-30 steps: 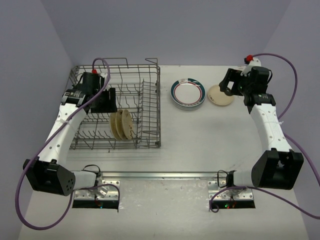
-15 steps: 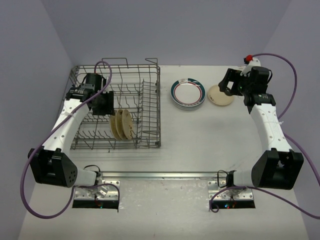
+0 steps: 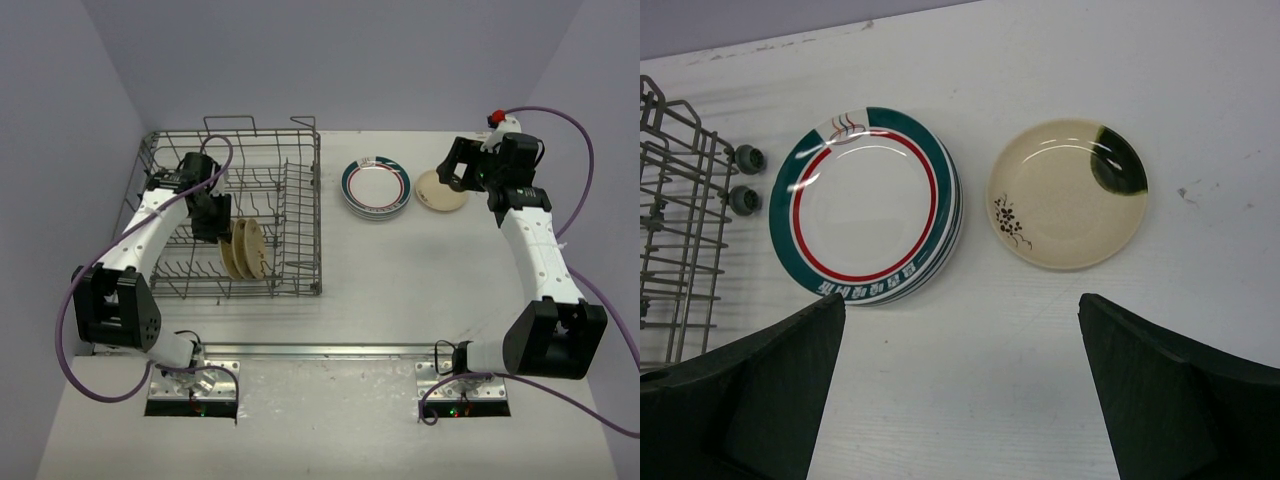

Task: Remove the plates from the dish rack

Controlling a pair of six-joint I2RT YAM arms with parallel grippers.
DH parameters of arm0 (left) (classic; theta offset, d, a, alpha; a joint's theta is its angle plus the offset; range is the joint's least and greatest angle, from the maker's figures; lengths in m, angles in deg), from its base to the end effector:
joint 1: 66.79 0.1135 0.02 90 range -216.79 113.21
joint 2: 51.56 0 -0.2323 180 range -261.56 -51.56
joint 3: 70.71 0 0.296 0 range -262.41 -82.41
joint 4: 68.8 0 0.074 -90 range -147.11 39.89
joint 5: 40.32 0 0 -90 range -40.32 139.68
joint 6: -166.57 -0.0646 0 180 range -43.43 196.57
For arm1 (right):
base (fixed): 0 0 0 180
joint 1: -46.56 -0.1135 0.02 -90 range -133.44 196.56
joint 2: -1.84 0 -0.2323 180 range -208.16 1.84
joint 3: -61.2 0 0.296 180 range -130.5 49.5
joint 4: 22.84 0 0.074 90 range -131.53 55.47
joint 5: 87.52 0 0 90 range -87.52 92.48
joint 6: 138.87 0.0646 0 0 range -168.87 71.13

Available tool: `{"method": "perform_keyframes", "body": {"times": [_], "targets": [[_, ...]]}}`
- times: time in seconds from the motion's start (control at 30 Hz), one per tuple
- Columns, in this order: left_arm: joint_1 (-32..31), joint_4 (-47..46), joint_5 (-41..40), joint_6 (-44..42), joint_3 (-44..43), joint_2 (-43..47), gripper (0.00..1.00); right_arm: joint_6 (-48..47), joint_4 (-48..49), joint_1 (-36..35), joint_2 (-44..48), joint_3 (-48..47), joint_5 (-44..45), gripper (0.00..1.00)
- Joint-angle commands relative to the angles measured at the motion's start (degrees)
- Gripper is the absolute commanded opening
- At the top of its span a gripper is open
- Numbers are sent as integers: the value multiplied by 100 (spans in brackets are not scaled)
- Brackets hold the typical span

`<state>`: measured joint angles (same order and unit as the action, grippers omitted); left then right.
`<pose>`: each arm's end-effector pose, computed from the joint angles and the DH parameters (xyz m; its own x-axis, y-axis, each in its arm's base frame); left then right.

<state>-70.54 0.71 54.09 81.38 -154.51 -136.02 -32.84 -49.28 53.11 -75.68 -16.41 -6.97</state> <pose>0.3395 -0.0272 0.2111 -0.9430 -0.0220 -0.3320 0.0122 0.9949 -0.1005 0.3879 -0.0339 0.2796 -0.4331 0.3239 -0.8411 0.0894 0.9440 0.3175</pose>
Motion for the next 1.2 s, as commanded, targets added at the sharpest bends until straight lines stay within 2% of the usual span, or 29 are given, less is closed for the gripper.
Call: {"method": "perform_keyframes", "body": {"times": [0.0, 0.27, 0.53, 0.67, 0.8, 0.83, 0.9, 1.0, 1.17], "targets": [[58, -51, 284, -50, -6, -71, 34, 6, 165, -22, 44, 4, -17, 99], [53, 369, 518, -214, -612, -99, 11, 50, 130, -22, 44, -70, -48, 99], [50, 787, -63, -344, -1820, 186, 0, 94, 112, -32, 89, -130, -111, 99], [35, 854, -606, -402, -2482, 316, 0, 86, 112, -84, 103, -197, -156, 99], [15, 646, -787, -669, -2890, 525, 0, 43, 137, -176, 105, -286, -654, 99], [15, 544, -701, -779, -2912, 577, 0, 59, 150, -198, 111, -321, -874, 99], [14, 407, 95, -1039, -2879, 776, 0, 182, 248, -258, 152, -368, -1906, 99], [6, 167, 1239, -1014, -2661, 1069, 0, 278, 333, -599, 186, -469, -2956, 97], [-109, -127, 2907, -907, -2317, 1323, 0, 257, 70, -2035, 100, -926, -3600, 88]]}}
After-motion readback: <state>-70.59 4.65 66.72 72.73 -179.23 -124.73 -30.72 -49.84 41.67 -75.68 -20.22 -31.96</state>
